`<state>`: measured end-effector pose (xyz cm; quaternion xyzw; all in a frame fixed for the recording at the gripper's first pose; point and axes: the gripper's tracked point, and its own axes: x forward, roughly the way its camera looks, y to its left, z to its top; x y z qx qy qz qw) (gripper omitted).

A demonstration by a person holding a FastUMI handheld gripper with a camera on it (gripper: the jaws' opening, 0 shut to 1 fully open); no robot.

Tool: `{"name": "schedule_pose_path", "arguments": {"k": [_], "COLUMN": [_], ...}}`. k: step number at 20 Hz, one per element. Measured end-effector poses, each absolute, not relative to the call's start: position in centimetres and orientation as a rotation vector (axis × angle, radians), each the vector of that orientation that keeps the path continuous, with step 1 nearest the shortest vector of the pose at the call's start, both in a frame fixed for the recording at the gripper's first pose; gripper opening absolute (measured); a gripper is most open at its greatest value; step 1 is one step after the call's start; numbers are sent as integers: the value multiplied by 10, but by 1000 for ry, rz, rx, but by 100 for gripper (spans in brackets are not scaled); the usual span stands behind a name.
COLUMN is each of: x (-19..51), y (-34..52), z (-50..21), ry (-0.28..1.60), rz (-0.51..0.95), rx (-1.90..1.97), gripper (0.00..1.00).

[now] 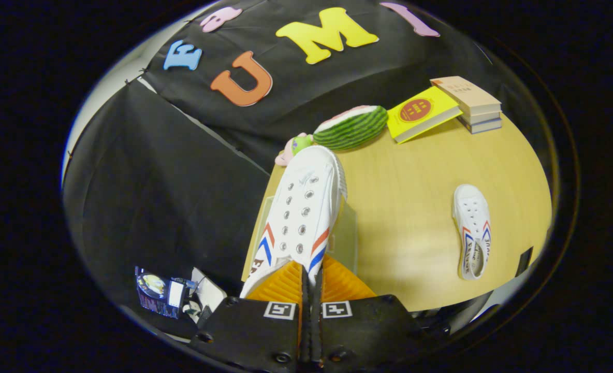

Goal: Open the storage box then place both shoes into the box .Put the left shoe in first, then the right shoe, with the right side of both shoes facing outward in a uniform manner.

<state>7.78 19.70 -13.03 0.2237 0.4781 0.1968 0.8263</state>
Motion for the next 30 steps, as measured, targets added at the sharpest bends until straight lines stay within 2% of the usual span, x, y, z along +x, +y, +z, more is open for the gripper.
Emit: {"name": "schedule_pose_path", "arguments": {"k": [7, 17, 19, 20, 21, 25, 27, 30], "x": [86, 93, 97, 99, 99, 103, 99, 90], "y": [298, 356, 363, 365, 368, 356, 348, 333], "z": [-180, -246, -242, -236, -227, -211, -202, -184], "ry": [1139, 1221, 1201, 1182, 1161, 1073, 1031, 957], "rz": [436, 399, 442, 466, 499, 528, 541, 556], "rx": [450, 485, 506, 515, 511, 438, 388, 310], "gripper": [5, 6, 15, 30, 32, 86, 90, 90]}}
